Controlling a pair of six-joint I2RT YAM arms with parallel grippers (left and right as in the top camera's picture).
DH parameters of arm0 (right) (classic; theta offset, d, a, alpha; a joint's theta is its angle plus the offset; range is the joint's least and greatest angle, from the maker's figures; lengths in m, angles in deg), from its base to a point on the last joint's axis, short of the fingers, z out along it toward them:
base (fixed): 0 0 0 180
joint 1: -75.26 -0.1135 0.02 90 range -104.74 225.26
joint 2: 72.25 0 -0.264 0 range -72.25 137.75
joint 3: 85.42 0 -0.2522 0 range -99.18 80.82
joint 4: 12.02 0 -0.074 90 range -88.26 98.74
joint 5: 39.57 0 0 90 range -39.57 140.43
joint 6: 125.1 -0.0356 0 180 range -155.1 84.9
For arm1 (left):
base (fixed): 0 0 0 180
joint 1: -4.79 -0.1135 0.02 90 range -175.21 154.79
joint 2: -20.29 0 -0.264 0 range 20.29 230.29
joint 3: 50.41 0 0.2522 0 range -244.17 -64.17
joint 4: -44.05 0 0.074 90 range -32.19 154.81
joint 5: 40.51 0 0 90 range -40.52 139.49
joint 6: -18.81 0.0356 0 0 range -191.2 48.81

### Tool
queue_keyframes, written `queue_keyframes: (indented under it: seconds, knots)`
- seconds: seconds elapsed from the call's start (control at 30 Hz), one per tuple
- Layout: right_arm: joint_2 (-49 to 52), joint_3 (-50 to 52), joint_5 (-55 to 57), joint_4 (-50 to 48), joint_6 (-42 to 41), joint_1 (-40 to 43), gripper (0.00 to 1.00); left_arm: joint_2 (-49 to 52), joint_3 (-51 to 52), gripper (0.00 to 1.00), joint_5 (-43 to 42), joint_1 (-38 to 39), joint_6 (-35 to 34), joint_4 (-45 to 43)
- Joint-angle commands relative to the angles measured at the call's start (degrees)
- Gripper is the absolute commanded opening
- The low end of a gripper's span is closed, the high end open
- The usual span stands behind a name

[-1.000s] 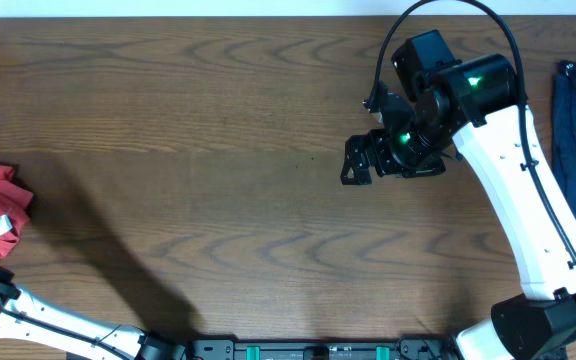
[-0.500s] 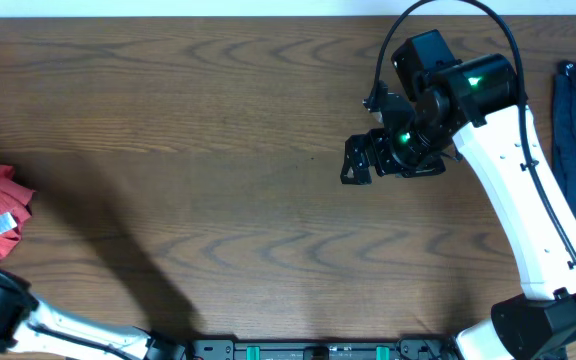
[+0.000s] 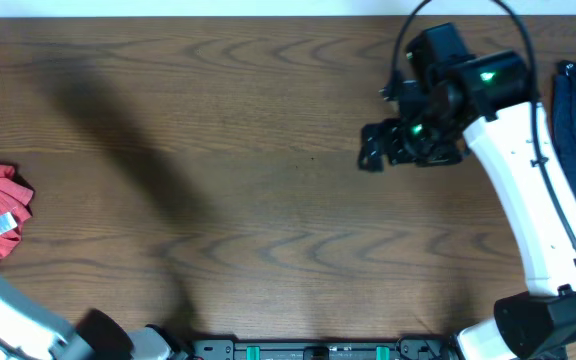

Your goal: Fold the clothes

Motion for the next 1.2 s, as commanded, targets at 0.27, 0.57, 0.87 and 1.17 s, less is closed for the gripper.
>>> queue_keyframes:
  seconds: [0.27,0.57,0.87,1.17]
  knots:
    - [-8.0,-0.4,5.5,-3.6,0.5,16.7,0.99,-10.6,-0.7,0.66,-0.5,19.2,13.2,10.4]
    - [-10.5,-0.4,8.3,-4.0,1.8,26.4,0.99,-12.9,-0.7,0.70,-0.3,24.9,20.8,20.0]
    - [-10.5,-0.4,8.2,-3.8,1.7,26.9,0.99,-12.7,-0.7,0.98,-0.3,24.9,20.8,22.0]
    - [-10.5,-0.4,8.2,-3.8,1.7,26.9,0.99,-12.7,-0.7,0.98,-0.4,24.9,20.1,24.7]
